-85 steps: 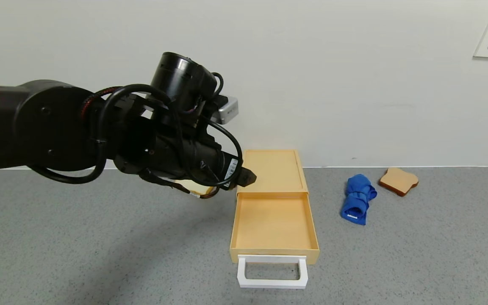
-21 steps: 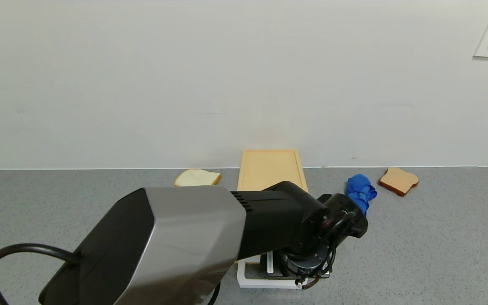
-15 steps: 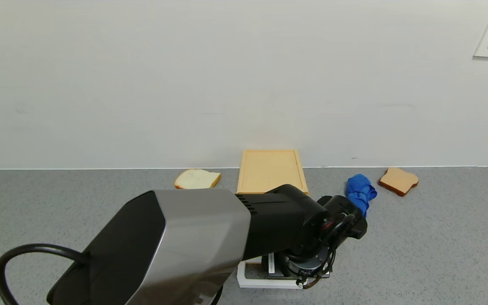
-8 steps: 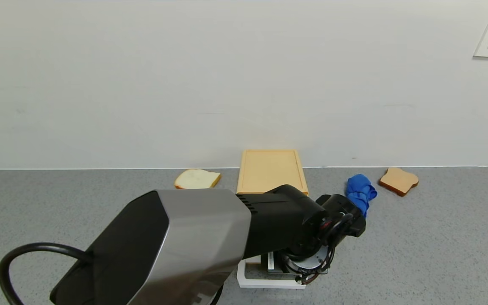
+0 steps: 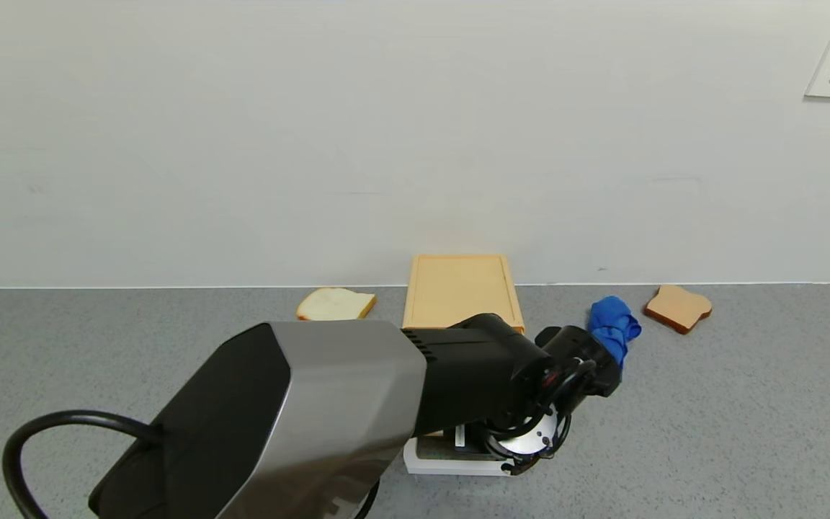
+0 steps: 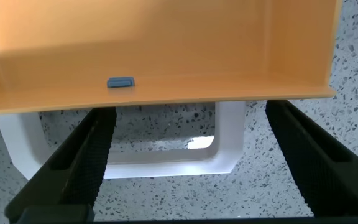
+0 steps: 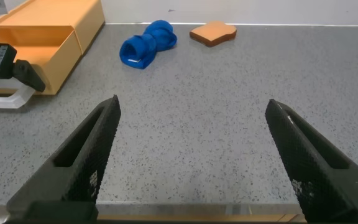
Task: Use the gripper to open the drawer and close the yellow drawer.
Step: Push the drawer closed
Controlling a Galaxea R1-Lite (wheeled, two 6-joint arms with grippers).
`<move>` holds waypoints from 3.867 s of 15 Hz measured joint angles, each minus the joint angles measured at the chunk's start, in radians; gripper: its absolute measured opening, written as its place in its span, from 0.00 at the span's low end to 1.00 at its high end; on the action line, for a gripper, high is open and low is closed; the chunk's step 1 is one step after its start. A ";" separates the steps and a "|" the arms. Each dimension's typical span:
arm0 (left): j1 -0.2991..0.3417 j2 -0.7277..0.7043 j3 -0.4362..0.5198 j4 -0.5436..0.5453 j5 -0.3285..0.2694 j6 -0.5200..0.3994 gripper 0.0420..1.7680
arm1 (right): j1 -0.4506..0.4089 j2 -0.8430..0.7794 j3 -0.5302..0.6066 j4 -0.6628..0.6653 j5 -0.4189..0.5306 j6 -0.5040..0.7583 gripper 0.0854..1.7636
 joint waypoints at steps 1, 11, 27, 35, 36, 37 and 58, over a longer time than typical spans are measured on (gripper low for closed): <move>0.003 0.001 0.000 -0.008 0.000 0.003 0.98 | 0.000 0.000 0.000 0.000 0.000 0.000 0.97; 0.040 0.008 0.000 -0.134 0.008 0.108 0.98 | 0.000 0.000 0.000 0.000 0.000 0.000 0.97; 0.105 0.039 0.000 -0.346 0.016 0.297 0.98 | 0.000 0.000 0.000 0.000 0.000 0.000 0.97; 0.131 0.063 -0.003 -0.443 0.016 0.394 0.98 | 0.000 0.000 0.000 0.000 0.000 0.000 0.97; 0.134 0.067 -0.003 -0.448 0.017 0.402 0.98 | 0.000 0.000 0.000 0.000 0.000 0.000 0.97; 0.138 0.070 -0.003 -0.460 0.017 0.406 0.98 | 0.000 0.000 0.000 0.000 0.000 0.000 0.97; 0.143 0.021 0.002 -0.464 0.060 0.505 0.98 | 0.000 0.000 0.000 0.000 0.000 0.000 0.97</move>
